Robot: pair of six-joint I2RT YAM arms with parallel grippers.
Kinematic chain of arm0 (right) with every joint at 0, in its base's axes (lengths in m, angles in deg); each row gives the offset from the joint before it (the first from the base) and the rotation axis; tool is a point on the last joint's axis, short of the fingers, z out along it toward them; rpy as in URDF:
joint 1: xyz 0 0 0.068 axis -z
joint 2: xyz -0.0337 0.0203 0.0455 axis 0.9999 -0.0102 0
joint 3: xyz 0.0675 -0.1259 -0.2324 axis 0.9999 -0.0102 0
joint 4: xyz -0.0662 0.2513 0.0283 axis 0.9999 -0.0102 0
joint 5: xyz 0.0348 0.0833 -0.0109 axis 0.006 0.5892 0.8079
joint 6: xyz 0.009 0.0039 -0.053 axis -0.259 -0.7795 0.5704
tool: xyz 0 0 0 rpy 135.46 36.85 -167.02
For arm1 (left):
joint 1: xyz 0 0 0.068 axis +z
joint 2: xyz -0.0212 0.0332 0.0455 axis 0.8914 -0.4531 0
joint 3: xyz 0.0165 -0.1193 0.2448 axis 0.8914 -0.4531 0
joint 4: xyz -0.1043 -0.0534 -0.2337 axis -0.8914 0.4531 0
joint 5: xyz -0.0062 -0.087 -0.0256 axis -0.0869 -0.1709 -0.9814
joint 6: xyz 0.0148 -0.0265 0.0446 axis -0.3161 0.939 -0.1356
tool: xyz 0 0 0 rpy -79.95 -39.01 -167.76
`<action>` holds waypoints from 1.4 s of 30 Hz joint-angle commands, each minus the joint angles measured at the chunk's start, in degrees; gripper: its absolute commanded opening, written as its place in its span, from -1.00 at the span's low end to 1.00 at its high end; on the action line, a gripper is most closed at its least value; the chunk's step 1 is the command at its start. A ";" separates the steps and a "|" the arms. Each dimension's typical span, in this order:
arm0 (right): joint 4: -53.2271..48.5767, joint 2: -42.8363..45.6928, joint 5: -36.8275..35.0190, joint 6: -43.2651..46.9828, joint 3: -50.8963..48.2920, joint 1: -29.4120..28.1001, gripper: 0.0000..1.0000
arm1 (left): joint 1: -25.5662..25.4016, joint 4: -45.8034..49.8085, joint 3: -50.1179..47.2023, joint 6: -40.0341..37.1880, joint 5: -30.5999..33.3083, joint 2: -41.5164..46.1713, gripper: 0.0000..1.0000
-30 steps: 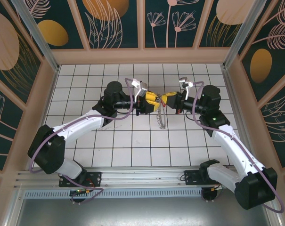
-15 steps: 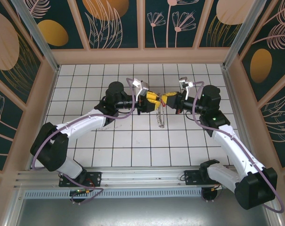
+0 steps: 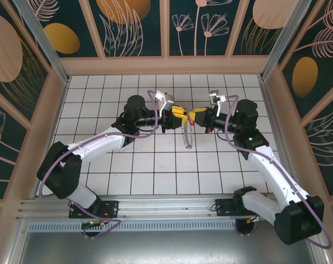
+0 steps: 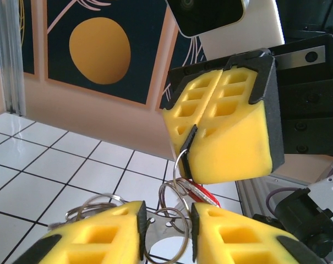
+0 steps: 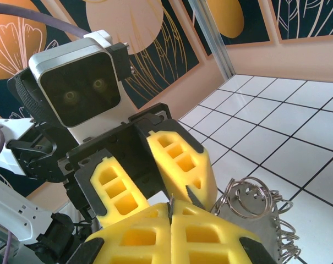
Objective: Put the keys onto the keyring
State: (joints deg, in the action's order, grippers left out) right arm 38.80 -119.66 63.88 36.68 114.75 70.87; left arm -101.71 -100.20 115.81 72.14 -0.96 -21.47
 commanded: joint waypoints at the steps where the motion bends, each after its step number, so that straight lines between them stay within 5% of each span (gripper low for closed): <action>1: 2.20 1.86 0.40 0.89 0.94 -0.41 -1.00 | -0.27 -2.37 2.20 1.09 -2.22 -1.31 -0.36; 11: 2.06 1.91 0.50 0.87 0.93 -0.40 -1.00 | -0.59 -1.84 3.17 0.78 -2.80 -2.15 -0.53; 18: 1.21 2.60 -0.37 1.06 0.89 -0.39 -1.00 | -0.65 -3.21 4.03 1.04 -2.18 -2.75 -1.00; 29: -3.01 6.32 -2.38 1.45 -0.40 3.29 -1.00 | -0.59 -9.25 0.29 0.89 3.77 0.98 -1.00; 42: 2.65 6.14 1.01 -2.71 -5.33 3.72 -1.00 | -0.59 -10.98 0.92 1.84 2.56 1.53 -1.00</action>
State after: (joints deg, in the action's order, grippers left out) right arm 37.62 -113.39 62.83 35.54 110.29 74.13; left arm -102.71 -106.05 116.27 73.38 2.01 -22.14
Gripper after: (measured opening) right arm 0.051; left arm 0.059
